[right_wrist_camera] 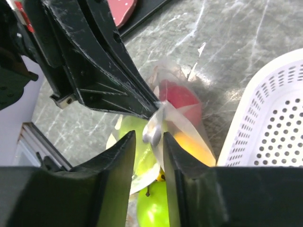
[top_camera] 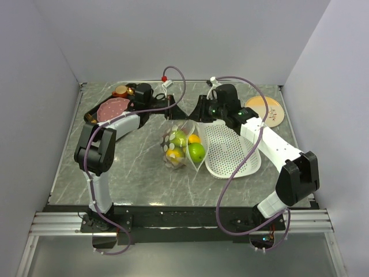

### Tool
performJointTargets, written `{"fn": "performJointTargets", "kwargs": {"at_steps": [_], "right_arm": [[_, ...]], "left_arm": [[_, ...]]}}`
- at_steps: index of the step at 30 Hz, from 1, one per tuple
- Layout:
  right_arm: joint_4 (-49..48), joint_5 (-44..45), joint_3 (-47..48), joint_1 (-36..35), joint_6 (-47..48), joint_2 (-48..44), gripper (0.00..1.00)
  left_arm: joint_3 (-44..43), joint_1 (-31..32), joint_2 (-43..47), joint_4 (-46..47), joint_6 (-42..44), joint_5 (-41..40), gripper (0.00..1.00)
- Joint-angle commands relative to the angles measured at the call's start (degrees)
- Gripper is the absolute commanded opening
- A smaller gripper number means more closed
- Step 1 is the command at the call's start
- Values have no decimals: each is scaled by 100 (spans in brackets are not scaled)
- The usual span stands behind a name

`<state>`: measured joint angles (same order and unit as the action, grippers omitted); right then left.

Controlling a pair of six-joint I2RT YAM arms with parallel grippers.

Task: Place the food in the zip-top bag and seal the zipper
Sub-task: Adjust the zipper food storage bag at the center of the board, then zip the zipper food storage bag at the center of the board.

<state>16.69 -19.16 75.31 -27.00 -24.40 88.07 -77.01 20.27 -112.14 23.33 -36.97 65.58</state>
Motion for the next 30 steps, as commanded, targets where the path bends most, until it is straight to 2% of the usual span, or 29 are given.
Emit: {"fn": "performJointTargets", "kwargs": {"at_steps": [1, 13, 23, 29, 30], "right_arm": [[-34, 289, -42, 20, 93, -326, 41], [-210, 887, -60, 29, 76, -396, 40], [-368, 448, 107, 28, 50, -326, 35], [-281, 623, 230, 20, 120, -247, 33], [-280, 632, 256, 20, 120, -221, 28]], "left_arm": [[-59, -23, 148, 462, -205, -177, 1], [-33, 21, 113, 392, -144, -124, 1], [-33, 29, 166, 145, 14, -265, 1], [2, 29, 227, 101, 14, -344, 1], [-15, 38, 227, 84, 14, -344, 1]]}}
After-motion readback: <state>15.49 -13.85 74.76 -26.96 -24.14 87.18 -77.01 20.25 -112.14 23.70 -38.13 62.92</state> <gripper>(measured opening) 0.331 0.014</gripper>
